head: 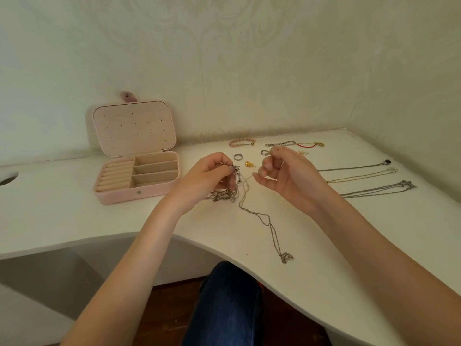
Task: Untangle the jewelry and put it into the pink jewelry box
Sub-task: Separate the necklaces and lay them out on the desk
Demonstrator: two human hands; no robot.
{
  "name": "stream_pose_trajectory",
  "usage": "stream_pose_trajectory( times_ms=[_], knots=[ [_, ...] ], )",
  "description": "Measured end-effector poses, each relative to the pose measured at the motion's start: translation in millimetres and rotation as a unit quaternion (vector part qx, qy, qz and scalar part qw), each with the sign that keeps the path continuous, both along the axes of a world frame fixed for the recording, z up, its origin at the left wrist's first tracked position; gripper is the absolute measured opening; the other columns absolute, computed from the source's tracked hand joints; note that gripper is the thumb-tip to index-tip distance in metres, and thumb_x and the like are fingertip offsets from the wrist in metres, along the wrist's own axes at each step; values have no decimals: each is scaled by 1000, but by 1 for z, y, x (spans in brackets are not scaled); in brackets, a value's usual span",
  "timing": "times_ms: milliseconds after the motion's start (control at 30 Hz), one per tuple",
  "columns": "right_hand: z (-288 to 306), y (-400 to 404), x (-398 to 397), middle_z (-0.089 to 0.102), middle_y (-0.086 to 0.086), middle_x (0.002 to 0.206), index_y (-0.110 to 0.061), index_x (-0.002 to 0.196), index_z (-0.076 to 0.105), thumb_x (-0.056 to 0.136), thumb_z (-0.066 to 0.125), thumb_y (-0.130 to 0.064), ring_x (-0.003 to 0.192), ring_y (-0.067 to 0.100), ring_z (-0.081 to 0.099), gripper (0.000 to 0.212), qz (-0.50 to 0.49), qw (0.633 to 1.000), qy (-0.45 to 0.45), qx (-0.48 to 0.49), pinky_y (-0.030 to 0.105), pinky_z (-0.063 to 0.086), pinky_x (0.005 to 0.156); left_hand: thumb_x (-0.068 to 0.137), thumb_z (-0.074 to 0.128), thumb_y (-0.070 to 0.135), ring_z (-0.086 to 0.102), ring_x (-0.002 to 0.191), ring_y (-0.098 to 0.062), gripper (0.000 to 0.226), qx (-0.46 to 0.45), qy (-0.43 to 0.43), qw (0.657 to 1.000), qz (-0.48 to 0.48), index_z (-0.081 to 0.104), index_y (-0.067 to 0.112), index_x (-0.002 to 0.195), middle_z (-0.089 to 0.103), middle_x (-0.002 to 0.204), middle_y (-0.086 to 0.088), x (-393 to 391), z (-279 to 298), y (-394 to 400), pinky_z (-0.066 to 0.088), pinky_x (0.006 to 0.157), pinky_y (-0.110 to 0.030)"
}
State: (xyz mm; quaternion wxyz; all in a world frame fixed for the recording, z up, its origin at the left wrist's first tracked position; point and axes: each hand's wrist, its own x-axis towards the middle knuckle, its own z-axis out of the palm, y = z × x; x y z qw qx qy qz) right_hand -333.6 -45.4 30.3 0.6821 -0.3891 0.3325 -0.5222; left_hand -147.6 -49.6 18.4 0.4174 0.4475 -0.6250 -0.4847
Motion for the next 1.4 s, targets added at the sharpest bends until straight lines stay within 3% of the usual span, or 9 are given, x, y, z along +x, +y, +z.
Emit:
stream_pose_trajectory(
  times_ms=[200, 400, 533, 633, 833, 967, 1100, 1233, 1400],
  knots=[
    [-1, -4, -3, 51, 5, 60, -13, 84, 45, 96, 42, -8, 58, 18, 51, 13, -34, 997, 63, -11, 35, 56, 70, 93, 49, 7, 30, 44, -9, 19, -3, 19, 999, 27, 55, 12, 75, 36, 46, 9, 2, 0, 0, 30, 41, -21],
    [-3, -1, 3, 48, 4, 55, -9, 94, 52, 96, 46, -10, 53, 18, 48, 6, -2, 989, 143, -33, 38, 57, 72, 96, 45, 10, 23, 45, -9, 28, -18, 39, 999, -1, 71, 17, 89, 27, 49, 10, -2, 5, 3, 22, 40, -18],
    [-7, 5, 12, 47, -1, 64, -14, 100, 66, 93, 56, -24, 61, 9, 48, 16, 36, 941, 317, -117, 34, 56, 79, 97, 43, 10, 21, 47, -9, 29, -18, 41, 999, -18, 70, 16, 107, 23, 51, 9, -3, 10, 5, 19, 42, -20],
    [-12, 6, 16, 41, 5, 72, -22, 93, 69, 86, 65, -34, 69, 14, 43, 14, 31, 903, 387, -182, 34, 51, 76, 97, 43, 12, 22, 47, -8, 30, -15, 36, 999, -19, 68, 19, 112, 23, 51, 10, -4, 12, 6, 20, 42, -20],
    [-21, 2, 19, 62, -5, 76, -16, 84, 64, 86, 66, -26, 73, 13, 55, 10, 28, 903, 385, -189, 33, 47, 78, 98, 42, 15, 16, 53, -13, 33, 1, 41, 998, -37, 68, 30, 112, 21, 53, 7, -8, 14, 6, 12, 47, -26],
    [-15, 1, 15, 66, 4, 76, -10, 86, 56, 96, 51, -17, 79, 21, 67, 13, 56, 953, 278, -106, 31, 54, 84, 97, 46, 18, 19, 53, -12, 29, -1, 28, 999, -38, 67, 30, 113, 24, 54, 7, -2, 15, 3, 13, 46, -24],
    [-5, 1, 8, 38, 0, 56, -14, 77, 49, 97, 45, -14, 50, 14, 38, 20, 79, 985, 153, -31, 30, 52, 66, 88, 63, 17, 26, 46, -10, 24, -51, -67, 996, -3, 68, 25, 110, 27, 52, 6, 6, 14, -2, 21, 43, -21],
    [2, 4, 4, 20, -4, 55, -18, 73, 44, 97, 45, -17, 50, 12, 15, 24, 94, 984, 149, -28, 22, 35, 49, 88, 64, 22, 22, 44, -9, 13, -63, -84, 994, 16, 73, 15, 93, 27, 51, 3, 6, 14, -3, 18, 41, -19],
    [4, 3, -2, 15, -7, 53, -18, 74, 54, 96, 48, -20, 50, 11, 10, 23, 64, 979, 188, -35, 19, 18, 39, 84, 67, 20, 19, 41, -7, 11, -91, -145, 985, 36, 71, 15, 75, 26, 43, 9, 8, 14, 0, 16, 41, -17]
  ],
)
